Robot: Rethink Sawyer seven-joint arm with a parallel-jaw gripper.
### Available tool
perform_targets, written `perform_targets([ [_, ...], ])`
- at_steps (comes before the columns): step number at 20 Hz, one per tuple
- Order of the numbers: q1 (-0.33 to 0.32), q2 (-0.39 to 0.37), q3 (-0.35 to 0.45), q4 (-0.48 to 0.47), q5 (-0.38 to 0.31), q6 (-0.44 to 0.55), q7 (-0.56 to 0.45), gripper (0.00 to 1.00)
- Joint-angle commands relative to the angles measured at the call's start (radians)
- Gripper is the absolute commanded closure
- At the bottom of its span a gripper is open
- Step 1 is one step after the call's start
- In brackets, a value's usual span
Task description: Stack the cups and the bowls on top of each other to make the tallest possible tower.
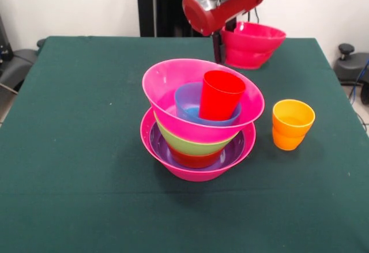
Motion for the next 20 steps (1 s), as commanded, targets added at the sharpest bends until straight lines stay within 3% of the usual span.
perform_targets([
  [1, -0.034, 0.065, 0.145, -0.100, 0.025, 0.134, -0.314, 1.00],
  [20, -0.032, 0.088, 0.102, -0.058, -0.002, 0.172, -0.433, 1.00],
])
